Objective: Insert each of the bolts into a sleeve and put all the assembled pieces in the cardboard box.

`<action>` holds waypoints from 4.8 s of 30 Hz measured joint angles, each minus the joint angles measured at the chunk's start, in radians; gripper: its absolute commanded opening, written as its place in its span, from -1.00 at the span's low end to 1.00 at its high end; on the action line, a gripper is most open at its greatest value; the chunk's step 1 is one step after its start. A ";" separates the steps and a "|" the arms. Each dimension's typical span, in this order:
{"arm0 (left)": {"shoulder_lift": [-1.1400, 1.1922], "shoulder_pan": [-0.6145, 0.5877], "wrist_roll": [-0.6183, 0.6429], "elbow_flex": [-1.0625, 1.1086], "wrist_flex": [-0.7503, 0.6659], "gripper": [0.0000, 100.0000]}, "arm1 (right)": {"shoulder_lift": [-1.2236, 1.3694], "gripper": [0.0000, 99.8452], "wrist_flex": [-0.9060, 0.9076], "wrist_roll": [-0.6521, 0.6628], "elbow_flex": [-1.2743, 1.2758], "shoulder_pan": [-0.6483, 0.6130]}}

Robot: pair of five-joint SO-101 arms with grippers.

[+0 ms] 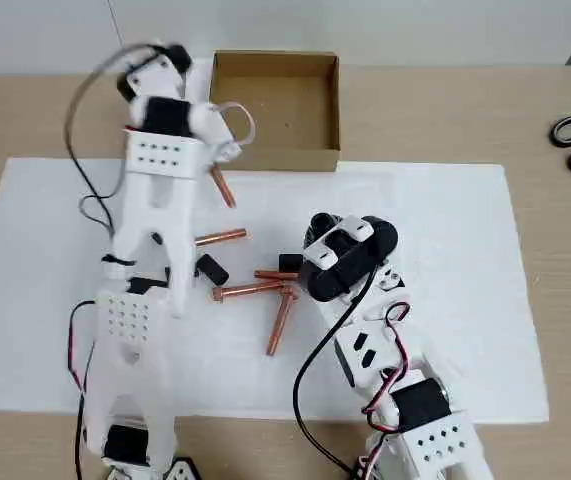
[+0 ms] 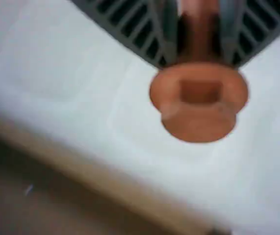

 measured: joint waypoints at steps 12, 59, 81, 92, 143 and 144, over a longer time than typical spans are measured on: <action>-0.663 0.074 -0.292 0.344 0.000 -0.99 | -0.012 -0.99 -0.046 0.000 0.051 -0.044; -2.090 0.471 -0.420 2.562 -1.846 -0.99 | -0.012 -0.99 -0.509 0.150 0.233 -0.081; -1.969 0.420 -0.359 2.532 -1.834 -0.99 | -0.011 -0.99 -0.509 0.150 0.233 -0.075; -1.964 0.459 -0.252 2.457 -1.631 -0.99 | -0.011 -0.99 -0.508 0.150 0.233 -0.074; -2.621 -0.199 -0.675 2.542 -1.103 -0.99 | 1.405 -0.99 0.000 0.150 -1.149 0.069; -2.630 -0.219 -0.674 2.542 -1.103 -0.99 | 1.511 -0.99 0.000 0.150 -1.257 0.069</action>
